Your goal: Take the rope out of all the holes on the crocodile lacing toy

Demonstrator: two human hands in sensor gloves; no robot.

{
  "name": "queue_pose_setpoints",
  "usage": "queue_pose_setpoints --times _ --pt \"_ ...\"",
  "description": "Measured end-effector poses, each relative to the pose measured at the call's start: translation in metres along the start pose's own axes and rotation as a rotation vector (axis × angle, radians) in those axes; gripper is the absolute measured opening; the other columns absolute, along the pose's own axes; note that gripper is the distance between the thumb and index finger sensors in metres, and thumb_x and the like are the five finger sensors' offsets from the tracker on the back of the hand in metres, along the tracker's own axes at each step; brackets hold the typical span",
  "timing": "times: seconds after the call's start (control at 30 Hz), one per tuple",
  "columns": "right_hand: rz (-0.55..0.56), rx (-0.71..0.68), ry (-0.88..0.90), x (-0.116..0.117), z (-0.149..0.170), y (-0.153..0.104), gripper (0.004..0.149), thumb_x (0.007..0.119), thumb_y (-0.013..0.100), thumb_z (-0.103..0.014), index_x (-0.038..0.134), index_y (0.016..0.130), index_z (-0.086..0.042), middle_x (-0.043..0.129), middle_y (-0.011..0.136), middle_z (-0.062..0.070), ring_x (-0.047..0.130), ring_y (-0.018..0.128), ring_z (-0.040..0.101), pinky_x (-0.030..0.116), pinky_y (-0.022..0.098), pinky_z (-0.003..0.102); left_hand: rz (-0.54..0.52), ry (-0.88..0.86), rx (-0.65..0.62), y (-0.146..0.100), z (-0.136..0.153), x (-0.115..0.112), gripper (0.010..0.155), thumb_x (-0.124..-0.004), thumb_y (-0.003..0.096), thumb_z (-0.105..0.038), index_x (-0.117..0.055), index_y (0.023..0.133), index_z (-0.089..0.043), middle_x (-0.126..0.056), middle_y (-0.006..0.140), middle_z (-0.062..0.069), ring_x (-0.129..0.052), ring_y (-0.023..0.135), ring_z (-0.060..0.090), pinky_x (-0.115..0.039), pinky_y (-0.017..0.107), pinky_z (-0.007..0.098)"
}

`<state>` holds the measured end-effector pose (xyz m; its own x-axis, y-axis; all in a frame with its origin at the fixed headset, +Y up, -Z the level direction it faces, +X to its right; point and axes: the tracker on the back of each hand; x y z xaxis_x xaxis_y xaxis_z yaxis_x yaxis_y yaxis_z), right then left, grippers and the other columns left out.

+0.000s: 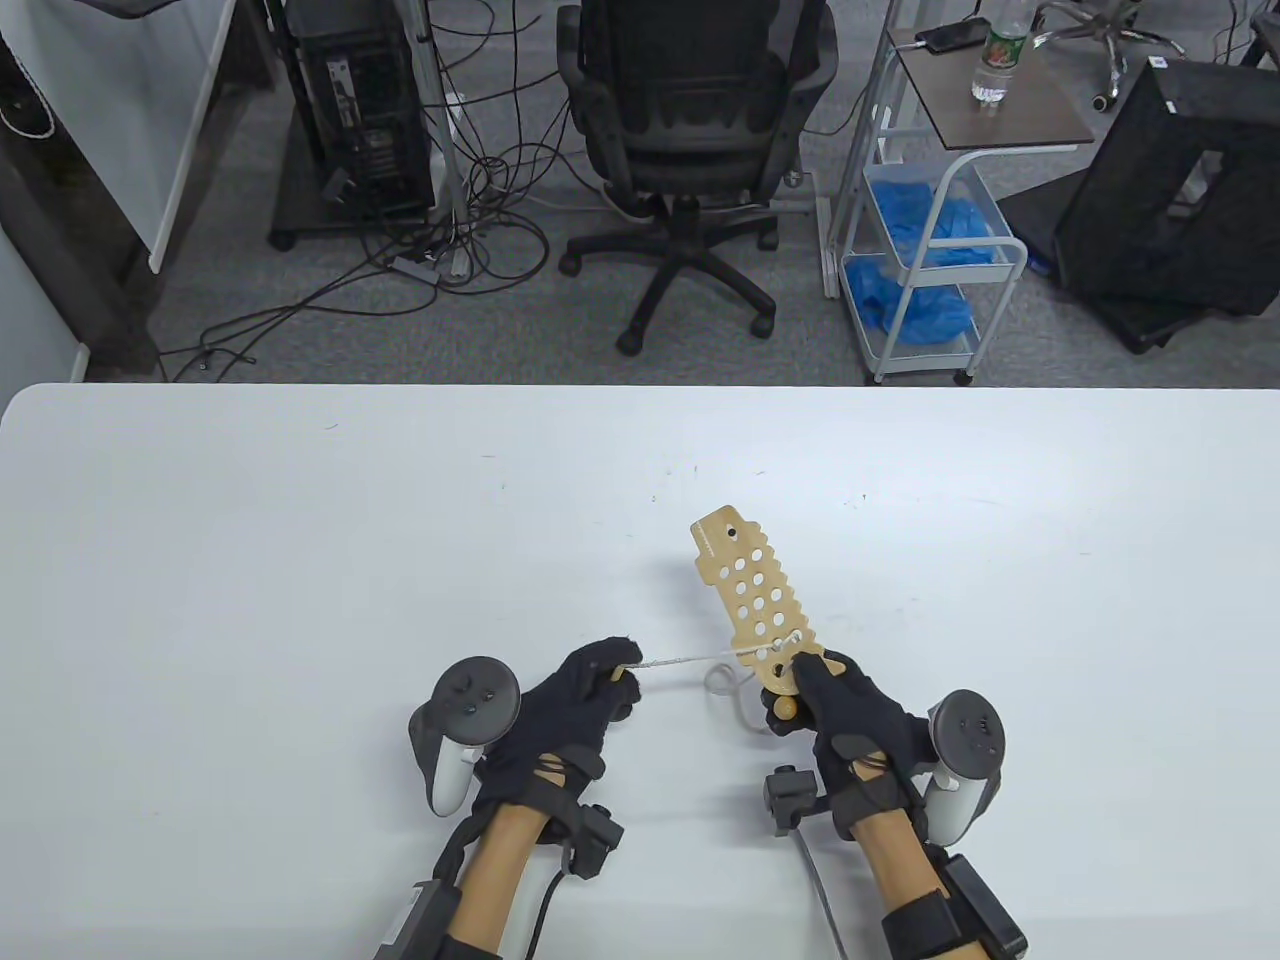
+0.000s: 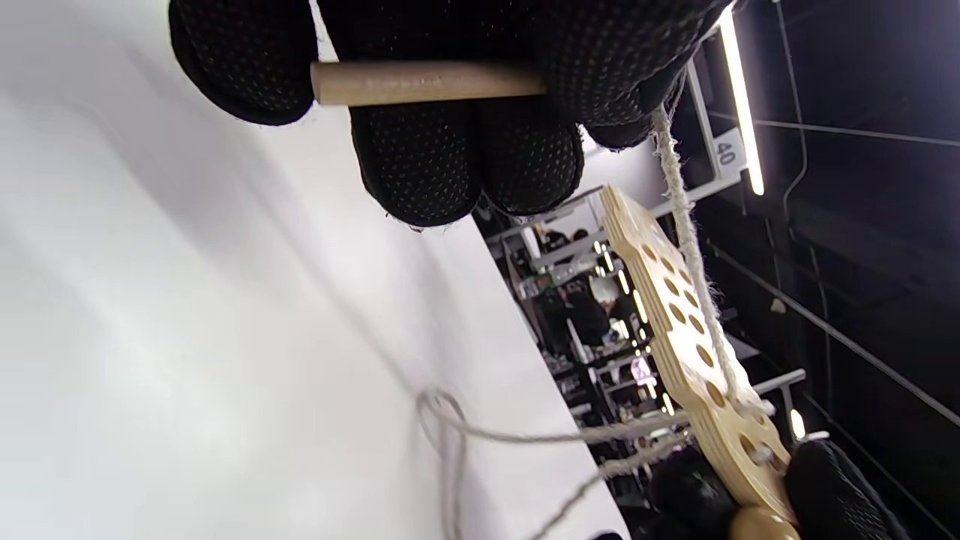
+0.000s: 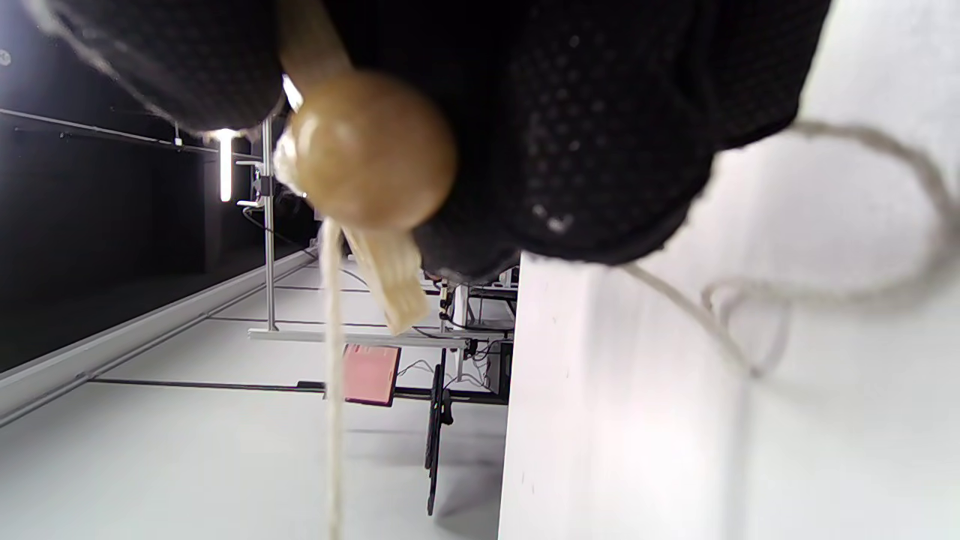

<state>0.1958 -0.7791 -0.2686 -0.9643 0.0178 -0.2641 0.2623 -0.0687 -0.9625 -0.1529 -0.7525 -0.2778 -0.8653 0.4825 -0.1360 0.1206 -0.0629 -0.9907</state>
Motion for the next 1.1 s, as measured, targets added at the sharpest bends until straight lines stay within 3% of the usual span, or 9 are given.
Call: queue_pose_setpoints --times 0.03,0.17,0.2,0.23,0.27,0.53,0.73,1.1 --pt "0.004 0.003 0.000 -0.001 0.000 0.001 0.047 0.084 0.041 -0.038 0.086 0.071 -0.002 0.100 0.053 0.022 0.100 0.034 0.035 0.076 0.046 0.062 -0.010 0.009 -0.001 0.000 0.000 0.001 0.049 -0.078 0.0503 -0.034 -0.073 0.098 -0.043 -0.096 0.088 -0.007 -0.098 0.077 0.019 -0.076 0.063 0.055" --pt "0.022 0.021 0.005 -0.006 0.001 0.003 0.047 0.084 0.041 -0.038 0.086 0.071 -0.002 0.100 0.053 0.022 0.100 0.034 0.035 0.076 0.046 0.062 -0.060 0.043 0.002 0.000 0.003 0.007 0.048 -0.079 0.0495 -0.036 -0.075 0.097 -0.043 -0.099 0.088 -0.009 -0.098 0.079 0.019 -0.076 0.063 0.056" --pt "0.025 0.023 0.006 -0.006 0.001 0.003 0.047 0.084 0.041 -0.038 0.086 0.071 -0.002 0.100 0.053 0.022 0.100 0.034 0.035 0.076 0.046 0.062 -0.072 0.048 0.005 0.000 0.004 0.008 0.050 -0.083 0.0485 -0.030 -0.076 0.096 -0.042 -0.099 0.088 -0.009 -0.098 0.079 0.019 -0.076 0.063 0.055" --pt "0.027 0.025 0.005 -0.007 0.001 0.004 0.047 0.084 0.041 -0.038 0.086 0.071 -0.002 0.100 0.053 0.022 0.100 0.034 0.035 0.076 0.046 0.062 -0.087 0.057 0.011 0.000 0.004 0.010 0.047 -0.080 0.0489 -0.036 -0.077 0.096 -0.042 -0.099 0.088 -0.010 -0.098 0.080 0.018 -0.077 0.063 0.055" --pt "0.029 0.026 0.002 -0.008 0.001 0.004 0.047 0.084 0.041 -0.038 0.086 0.071 -0.002 0.100 0.053 0.022 0.100 0.034 0.035 0.076 0.046 0.062 -0.102 0.066 0.017 -0.001 0.005 0.011 0.049 -0.084 0.0480 -0.031 -0.078 0.095 -0.041 -0.100 0.088 -0.010 -0.097 0.081 0.018 -0.077 0.063 0.054" --pt "0.055 0.041 0.008 -0.014 0.001 0.005 0.047 0.084 0.041 -0.038 0.086 0.071 -0.002 0.100 0.053 0.022 0.100 0.034 0.035 0.076 0.046 0.062 -0.201 0.108 0.049 -0.002 0.010 0.024 0.045 -0.086 0.0452 -0.036 -0.083 0.090 -0.040 -0.103 0.086 -0.013 -0.095 0.082 0.017 -0.081 0.059 0.047" --pt "0.085 0.068 0.046 -0.021 0.001 0.007 0.047 0.083 0.041 -0.038 0.086 0.071 -0.002 0.100 0.053 0.022 0.100 0.034 0.034 0.076 0.045 0.061 -0.224 0.095 0.083 -0.002 0.017 0.032 0.045 -0.087 0.0448 -0.037 -0.084 0.090 -0.041 -0.103 0.085 -0.014 -0.097 0.076 0.017 -0.084 0.050 0.039" --pt "0.144 0.157 0.152 -0.040 0.007 0.011 0.047 0.082 0.042 -0.038 0.085 0.072 -0.002 0.100 0.054 0.022 0.100 0.035 0.034 0.076 0.046 0.061 -0.248 0.039 0.130 -0.001 0.027 0.041 0.045 -0.086 0.0455 -0.037 -0.083 0.090 -0.042 -0.102 0.086 -0.014 -0.097 0.075 0.017 -0.084 0.050 0.039"
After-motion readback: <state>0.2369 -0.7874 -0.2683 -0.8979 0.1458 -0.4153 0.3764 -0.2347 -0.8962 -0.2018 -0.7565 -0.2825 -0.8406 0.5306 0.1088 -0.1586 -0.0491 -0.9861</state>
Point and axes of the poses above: the tracker on the back of each hand, its own z axis roughly to the little-finger side, its own y axis roughly from the wrist to the fingertips, x = y × z
